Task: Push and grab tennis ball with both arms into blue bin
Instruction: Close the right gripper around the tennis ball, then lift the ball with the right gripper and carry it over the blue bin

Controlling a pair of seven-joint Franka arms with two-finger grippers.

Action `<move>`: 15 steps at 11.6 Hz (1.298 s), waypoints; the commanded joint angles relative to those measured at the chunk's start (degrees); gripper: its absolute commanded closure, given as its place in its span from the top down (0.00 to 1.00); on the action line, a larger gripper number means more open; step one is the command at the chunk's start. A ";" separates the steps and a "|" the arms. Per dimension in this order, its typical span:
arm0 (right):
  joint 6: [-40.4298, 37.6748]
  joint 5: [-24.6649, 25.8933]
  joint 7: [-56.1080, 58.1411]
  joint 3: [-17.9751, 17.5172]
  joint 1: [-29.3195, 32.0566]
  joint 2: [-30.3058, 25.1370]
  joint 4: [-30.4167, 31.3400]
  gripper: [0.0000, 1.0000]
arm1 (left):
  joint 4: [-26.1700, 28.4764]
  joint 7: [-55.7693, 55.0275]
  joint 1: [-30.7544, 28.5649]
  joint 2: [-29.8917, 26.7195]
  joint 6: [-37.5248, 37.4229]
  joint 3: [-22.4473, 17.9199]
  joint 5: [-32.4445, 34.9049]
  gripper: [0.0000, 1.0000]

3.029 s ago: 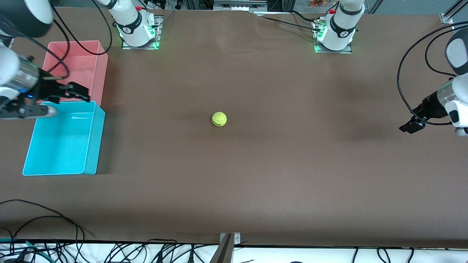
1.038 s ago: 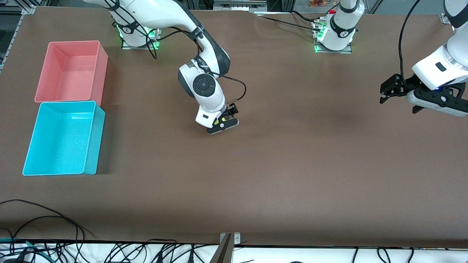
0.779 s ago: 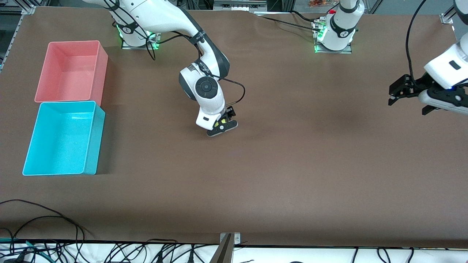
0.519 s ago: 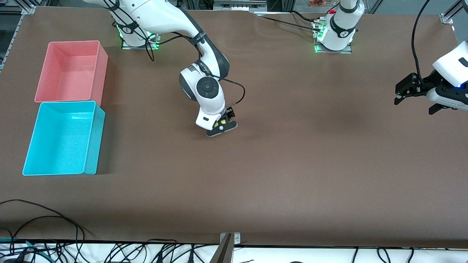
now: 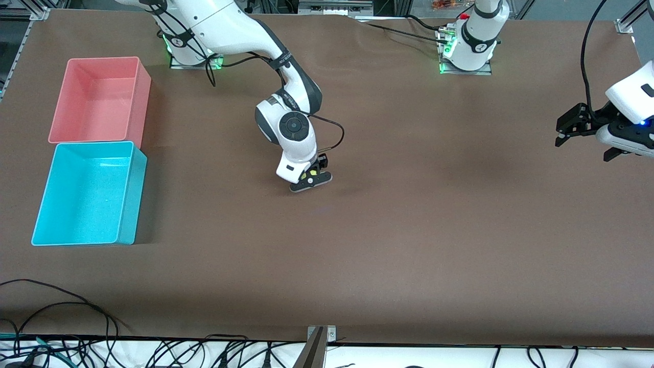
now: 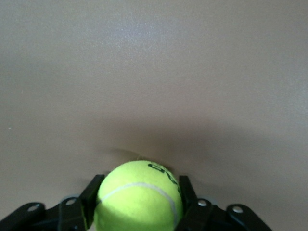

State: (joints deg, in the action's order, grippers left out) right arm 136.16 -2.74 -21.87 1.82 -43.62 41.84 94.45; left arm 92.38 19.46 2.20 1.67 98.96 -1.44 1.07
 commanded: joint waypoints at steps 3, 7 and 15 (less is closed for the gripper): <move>-0.88 1.24 -0.64 1.68 -0.24 -1.93 -0.23 0.31 | -1.15 -0.38 -0.18 0.62 -0.87 0.39 1.04 1.00; -13.61 1.16 3.84 6.33 0.12 -4.73 -4.10 0.31 | -0.98 -2.49 0.17 0.62 -1.14 0.74 1.13 1.00; -28.65 0.28 27.73 21.53 0.55 -13.26 -4.10 0.31 | -0.80 -4.43 0.61 0.97 -1.23 0.83 1.04 1.00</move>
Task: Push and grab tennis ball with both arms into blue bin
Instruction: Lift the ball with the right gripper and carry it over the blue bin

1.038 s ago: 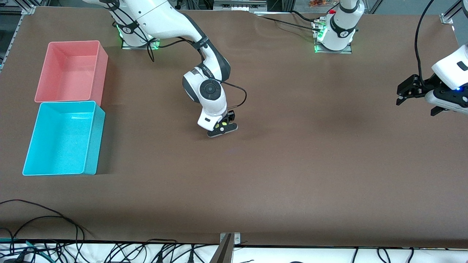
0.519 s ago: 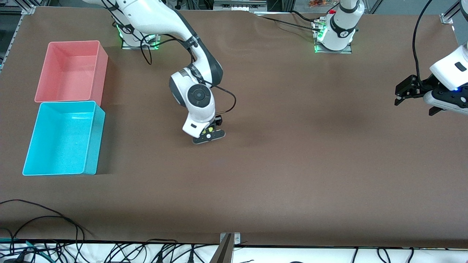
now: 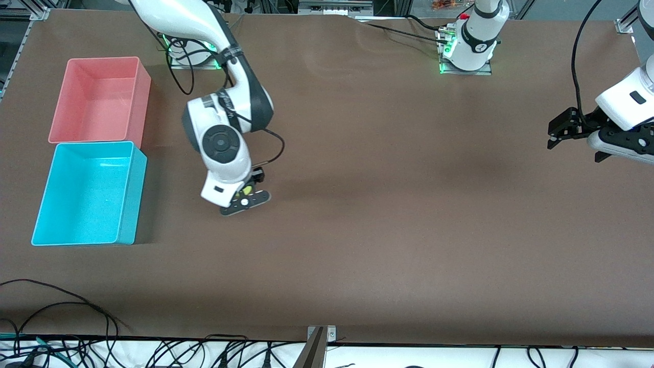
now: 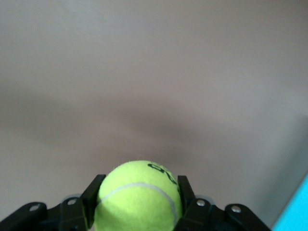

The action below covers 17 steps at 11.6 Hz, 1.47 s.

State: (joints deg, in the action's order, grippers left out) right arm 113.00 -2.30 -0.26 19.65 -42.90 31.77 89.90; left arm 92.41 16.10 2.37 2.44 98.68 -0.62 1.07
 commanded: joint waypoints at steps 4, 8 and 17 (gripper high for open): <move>-15.86 -7.33 25.26 12.42 4.12 -3.82 0.45 0.31 | -0.74 -1.95 0.45 0.37 -0.94 0.00 0.95 1.00; -20.45 -8.68 45.30 14.19 15.88 -2.24 0.63 0.31 | -0.56 -1.95 0.45 0.55 -0.94 0.00 0.95 1.00; -19.93 -21.50 68.18 13.84 32.95 10.23 0.89 0.31 | -0.47 -2.65 0.53 0.64 -0.94 0.80 0.95 1.00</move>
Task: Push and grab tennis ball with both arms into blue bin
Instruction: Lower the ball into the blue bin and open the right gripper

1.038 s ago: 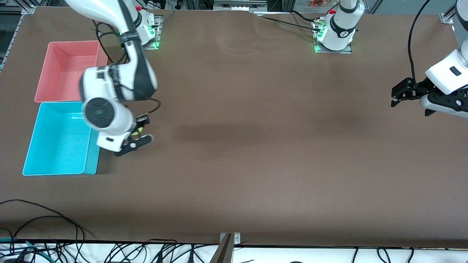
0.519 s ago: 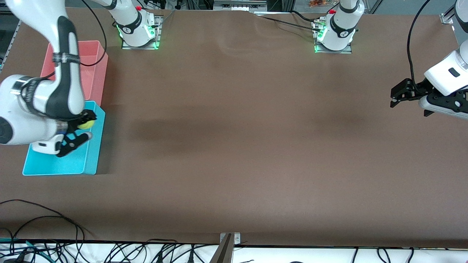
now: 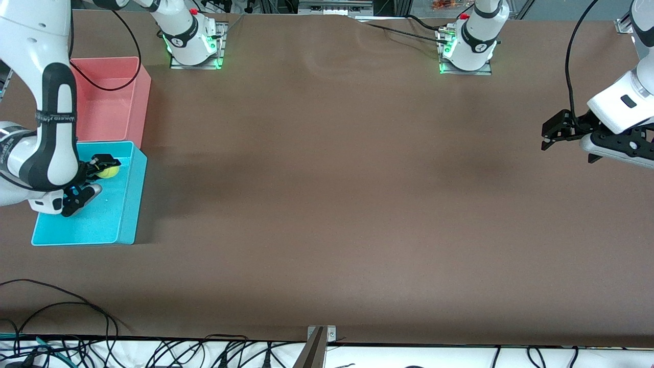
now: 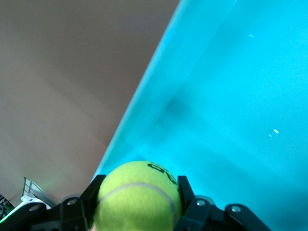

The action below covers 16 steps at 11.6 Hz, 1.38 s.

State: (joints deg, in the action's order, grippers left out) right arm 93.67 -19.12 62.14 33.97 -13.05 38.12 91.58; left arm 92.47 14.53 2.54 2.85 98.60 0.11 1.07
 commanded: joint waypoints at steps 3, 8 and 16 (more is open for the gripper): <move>-1.03 -5.58 8.78 -0.57 4.95 6.88 -0.70 0.31 | -0.45 -1.08 0.36 0.49 -0.87 0.06 0.95 1.00; -1.47 -5.84 8.61 -1.37 5.75 7.24 -0.79 1.00 | -0.71 -1.17 0.36 1.37 -0.78 0.06 0.95 1.00; -3.47 -5.75 7.47 -1.10 4.96 6.09 -4.11 1.00 | -0.98 -1.08 0.44 1.81 -0.69 0.06 1.04 1.00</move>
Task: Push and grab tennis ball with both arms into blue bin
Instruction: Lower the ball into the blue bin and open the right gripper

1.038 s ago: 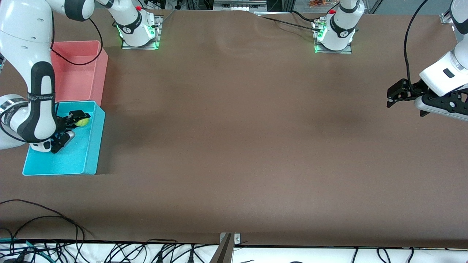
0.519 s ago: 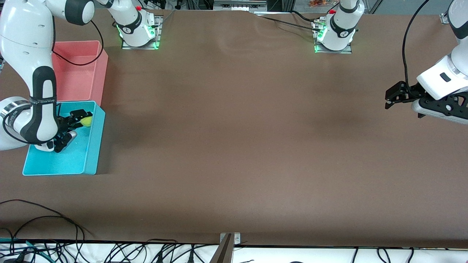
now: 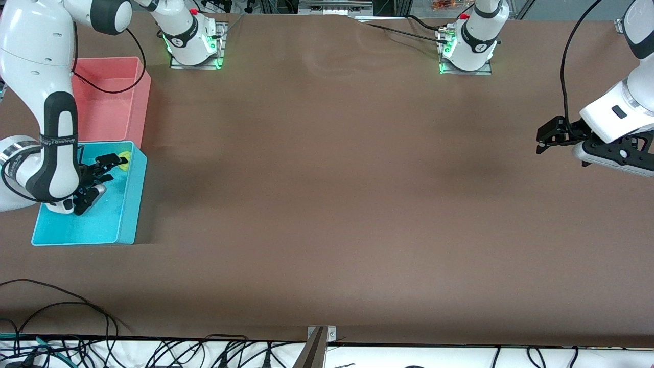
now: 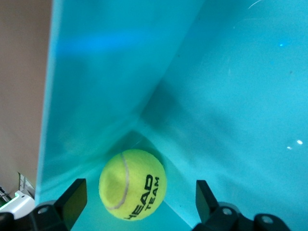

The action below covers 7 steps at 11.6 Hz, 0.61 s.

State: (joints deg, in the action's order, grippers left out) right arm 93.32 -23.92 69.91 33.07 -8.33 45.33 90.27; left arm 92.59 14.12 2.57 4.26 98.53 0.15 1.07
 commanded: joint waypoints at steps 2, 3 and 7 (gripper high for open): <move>-9.44 -0.17 -4.49 0.42 0.42 -1.21 -6.75 1.00 | -1.28 -0.85 0.41 1.18 -0.36 0.02 1.13 1.00; -12.60 -0.17 -6.17 1.29 0.24 -1.21 -8.51 1.00 | -1.28 -1.02 0.41 1.19 -0.36 0.11 1.13 1.00; -20.26 1.58 -14.51 1.56 -0.90 -1.91 -14.67 1.00 | -1.36 -1.11 0.50 1.27 -0.10 0.11 0.95 1.00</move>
State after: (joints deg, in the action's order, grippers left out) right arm 77.80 -23.80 60.42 34.25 -8.45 43.78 79.78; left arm 92.55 13.93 2.62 4.86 98.69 0.19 1.07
